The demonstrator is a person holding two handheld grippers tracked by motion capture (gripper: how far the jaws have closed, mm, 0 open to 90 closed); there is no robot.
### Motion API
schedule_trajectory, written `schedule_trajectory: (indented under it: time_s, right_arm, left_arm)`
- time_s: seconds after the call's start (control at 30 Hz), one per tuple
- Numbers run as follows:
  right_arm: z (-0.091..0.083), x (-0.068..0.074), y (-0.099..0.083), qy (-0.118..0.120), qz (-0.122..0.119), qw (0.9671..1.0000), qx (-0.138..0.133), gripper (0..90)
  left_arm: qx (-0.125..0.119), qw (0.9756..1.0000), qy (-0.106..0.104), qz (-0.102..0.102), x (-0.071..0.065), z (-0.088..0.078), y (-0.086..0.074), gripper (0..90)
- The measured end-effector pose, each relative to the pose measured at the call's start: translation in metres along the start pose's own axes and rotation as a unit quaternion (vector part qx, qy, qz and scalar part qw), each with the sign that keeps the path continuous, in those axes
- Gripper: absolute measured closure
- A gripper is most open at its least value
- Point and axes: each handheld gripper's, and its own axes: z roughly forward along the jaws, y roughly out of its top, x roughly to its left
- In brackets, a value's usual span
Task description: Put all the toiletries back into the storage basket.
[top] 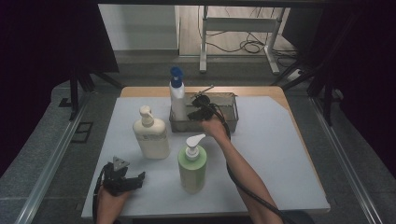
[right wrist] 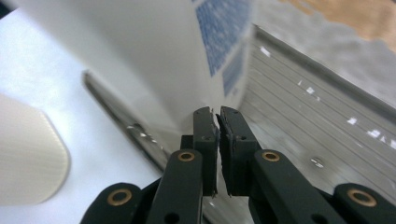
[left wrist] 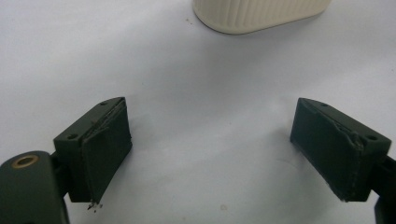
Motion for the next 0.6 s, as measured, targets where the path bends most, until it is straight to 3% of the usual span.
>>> schedule_trajectory:
  time_s: [0.07,0.17,0.3,0.6]
  right_arm:
    - [0.0016,0.0075,0.0023,0.001,-0.01,1.0,0.002,85.3]
    - [0.0025,0.0134,0.0044,-0.019,-0.033,0.9992,0.007,85.5]
    - [0.0016,0.009,0.0031,-0.001,-0.011,0.9999,0.001,85.0]
    - [0.0017,0.0108,0.002,-0.009,-0.017,0.9998,-0.004,84.0]
  left_arm:
    - [0.0,1.0,0.0,0.0,0.0,0.0,0.0,11.9]
    - [0.0,1.0,0.0,0.0,0.0,0.0,0.0,11.9]
    - [0.0,1.0,0.0,0.0,0.0,0.0,0.0,11.9]
    - [0.0,1.0,0.0,0.0,0.0,0.0,0.0,11.9]
